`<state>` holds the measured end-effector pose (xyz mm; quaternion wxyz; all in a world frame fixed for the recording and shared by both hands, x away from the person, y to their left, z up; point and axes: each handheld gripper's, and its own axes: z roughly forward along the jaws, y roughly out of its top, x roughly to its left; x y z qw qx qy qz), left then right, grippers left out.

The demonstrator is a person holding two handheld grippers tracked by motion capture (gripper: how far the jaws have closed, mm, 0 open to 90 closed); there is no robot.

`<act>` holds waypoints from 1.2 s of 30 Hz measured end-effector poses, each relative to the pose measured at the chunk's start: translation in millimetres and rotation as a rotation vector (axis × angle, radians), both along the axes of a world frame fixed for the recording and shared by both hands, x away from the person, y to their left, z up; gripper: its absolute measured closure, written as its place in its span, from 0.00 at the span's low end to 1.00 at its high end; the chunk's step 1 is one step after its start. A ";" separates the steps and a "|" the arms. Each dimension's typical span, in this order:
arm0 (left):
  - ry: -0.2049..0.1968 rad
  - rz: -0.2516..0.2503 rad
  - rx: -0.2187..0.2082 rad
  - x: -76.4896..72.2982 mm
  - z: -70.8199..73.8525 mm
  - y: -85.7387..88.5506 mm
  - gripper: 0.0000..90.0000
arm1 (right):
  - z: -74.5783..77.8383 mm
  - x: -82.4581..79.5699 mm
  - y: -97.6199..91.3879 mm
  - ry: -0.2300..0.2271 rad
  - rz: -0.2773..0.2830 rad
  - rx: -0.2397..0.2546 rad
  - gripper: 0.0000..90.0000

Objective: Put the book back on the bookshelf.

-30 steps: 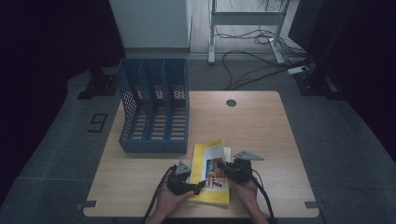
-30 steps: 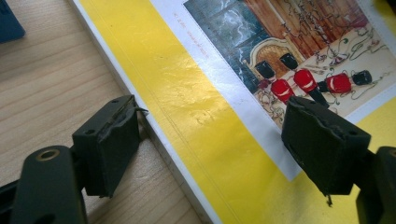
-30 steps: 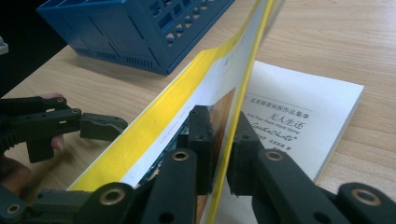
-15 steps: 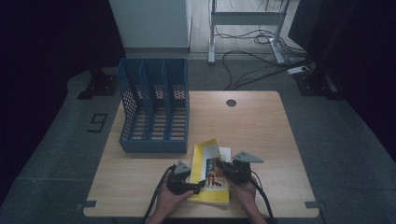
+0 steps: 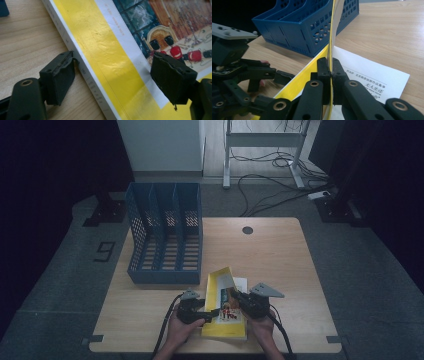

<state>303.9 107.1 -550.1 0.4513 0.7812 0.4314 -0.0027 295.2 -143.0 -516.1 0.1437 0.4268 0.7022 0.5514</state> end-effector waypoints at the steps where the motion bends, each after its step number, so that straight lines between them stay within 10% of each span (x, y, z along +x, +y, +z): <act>1: 0.004 0.002 -0.005 0.8 -0.1 0.2 0.22 | 0.5 -0.5 0.2 -0.003 0.000 0.002 0.98; 24: 0.094 -0.021 -0.123 7.6 -2.5 -1.1 0.20 | 10.2 -6.1 -4.1 -0.056 0.040 0.061 0.98; 36: 0.056 -0.004 -0.073 4.7 -1.4 -4.7 0.23 | 8.1 0.0 -9.6 0.010 0.041 0.019 0.97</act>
